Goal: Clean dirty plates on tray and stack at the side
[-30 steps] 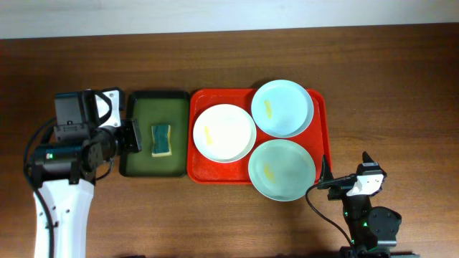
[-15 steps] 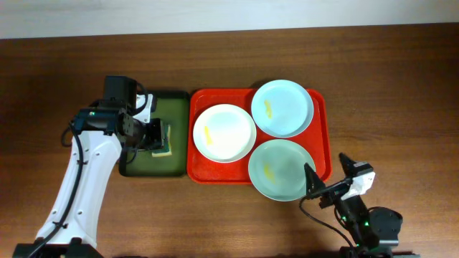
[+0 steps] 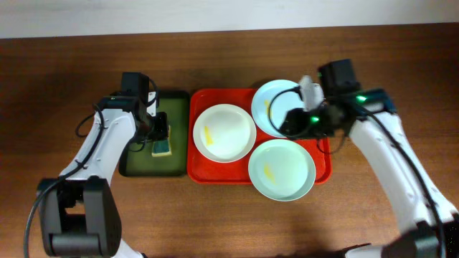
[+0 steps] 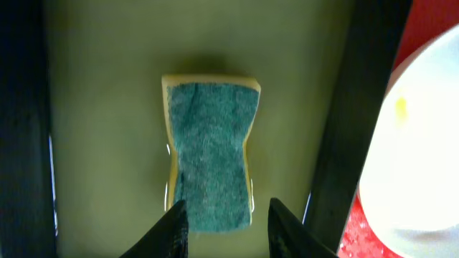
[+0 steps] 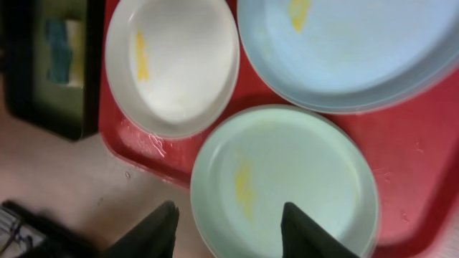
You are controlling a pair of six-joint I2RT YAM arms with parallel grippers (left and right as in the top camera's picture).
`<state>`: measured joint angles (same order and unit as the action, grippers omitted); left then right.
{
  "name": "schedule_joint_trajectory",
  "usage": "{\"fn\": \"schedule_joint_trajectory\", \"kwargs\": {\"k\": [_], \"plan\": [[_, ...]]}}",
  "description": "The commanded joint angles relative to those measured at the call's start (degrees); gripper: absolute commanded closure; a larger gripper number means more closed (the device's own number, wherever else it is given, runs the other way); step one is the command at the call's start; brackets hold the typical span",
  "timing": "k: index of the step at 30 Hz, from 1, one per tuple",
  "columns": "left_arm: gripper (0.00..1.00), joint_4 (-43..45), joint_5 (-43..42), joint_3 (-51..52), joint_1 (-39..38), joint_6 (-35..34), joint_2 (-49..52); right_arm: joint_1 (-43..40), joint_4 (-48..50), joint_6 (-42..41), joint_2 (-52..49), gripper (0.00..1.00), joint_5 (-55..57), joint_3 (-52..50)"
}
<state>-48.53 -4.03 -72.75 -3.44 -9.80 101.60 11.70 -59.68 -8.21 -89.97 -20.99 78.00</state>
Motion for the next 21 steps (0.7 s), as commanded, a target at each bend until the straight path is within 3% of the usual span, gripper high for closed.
{"fn": "schedule_joint_trajectory", "kwargs": {"k": [1,5,11,15,21], "plan": [[0.66,1.2,0.5,-0.4,-0.2,-0.4,3.1,4.9,7.9,-1.3,-9.4,0.5,3.7,0.9],[0.66,1.6,0.7,-0.4,-0.2,-0.4,3.5,9.0,20.3,-1.3,-20.2,0.59,3.8,0.9],[0.66,1.6,0.9,-0.4,-0.2,-0.4,3.5,11.8,22.3,-1.3,-23.3,0.78,12.7,0.6],[0.66,1.6,0.9,-0.4,-0.2,-0.4,3.5,12.7,22.9,-2.0,-24.0,0.83,12.7,0.5],[0.66,1.6,0.9,-0.4,-0.2,-0.4,3.5,12.7,24.6,-5.8,-24.0,0.83,16.7,-1.6]]}}
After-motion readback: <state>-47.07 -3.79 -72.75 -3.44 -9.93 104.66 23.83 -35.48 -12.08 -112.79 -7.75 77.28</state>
